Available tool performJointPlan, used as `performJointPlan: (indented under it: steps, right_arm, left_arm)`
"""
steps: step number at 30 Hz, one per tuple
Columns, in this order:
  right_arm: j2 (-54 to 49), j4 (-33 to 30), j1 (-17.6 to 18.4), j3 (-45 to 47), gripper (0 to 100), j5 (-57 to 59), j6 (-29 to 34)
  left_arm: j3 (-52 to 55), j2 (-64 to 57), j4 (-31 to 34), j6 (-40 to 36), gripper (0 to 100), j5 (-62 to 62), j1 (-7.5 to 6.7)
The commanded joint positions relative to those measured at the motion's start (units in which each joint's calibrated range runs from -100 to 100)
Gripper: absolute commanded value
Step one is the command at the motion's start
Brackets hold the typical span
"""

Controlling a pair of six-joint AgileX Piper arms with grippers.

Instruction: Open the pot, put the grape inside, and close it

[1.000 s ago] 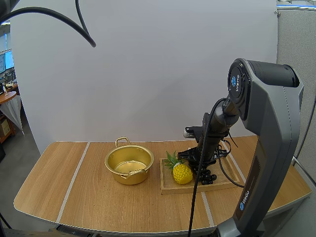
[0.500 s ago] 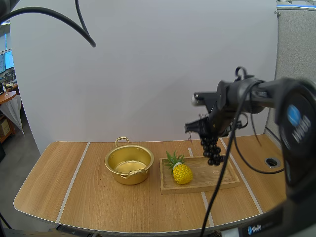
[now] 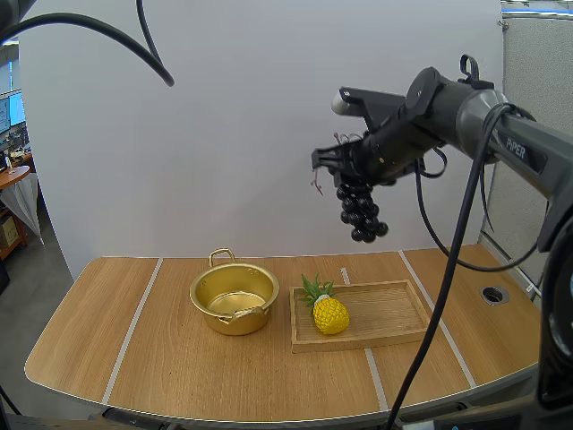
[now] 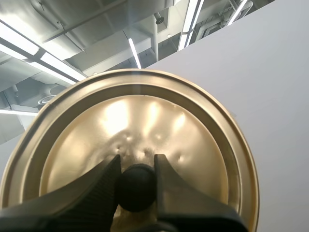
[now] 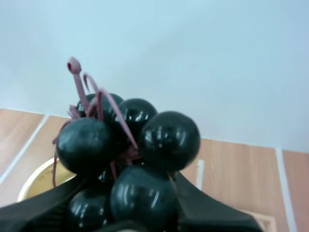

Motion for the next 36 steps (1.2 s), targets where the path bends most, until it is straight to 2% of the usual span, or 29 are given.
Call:
performJointPlan:
  steps: [1,11,18,29,36]
  right_arm:
    - [0.8,1.3,2.7,-1.6,0,-0.7,-1.5]
    - [10.2,0.9,12.8,-2.4,0,-8.2,-1.4]
    - [19.3,-0.9,16.5,-2.4,0,-14.6,-1.2]
    - [32.9,-1.3,16.8,-2.9,0,-22.9,-1.6]
    - [39.4,-1.3,16.8,-7.1,0,-20.2,-1.5]
  left_arm:
    - [-0.4,-0.3,0.3,-0.3,0,-2.0,-0.09]
    - [-0.4,-0.3,0.3,-0.3,0,-2.0,-0.09]
    - [-0.4,-0.3,0.3,-0.3,0,-2.0,-0.09]
    - [-0.4,-0.3,0.3,-0.3,0,-2.0,-0.09]
    - [-0.4,-0.3,0.3,-0.3,0,-2.0,-0.09]
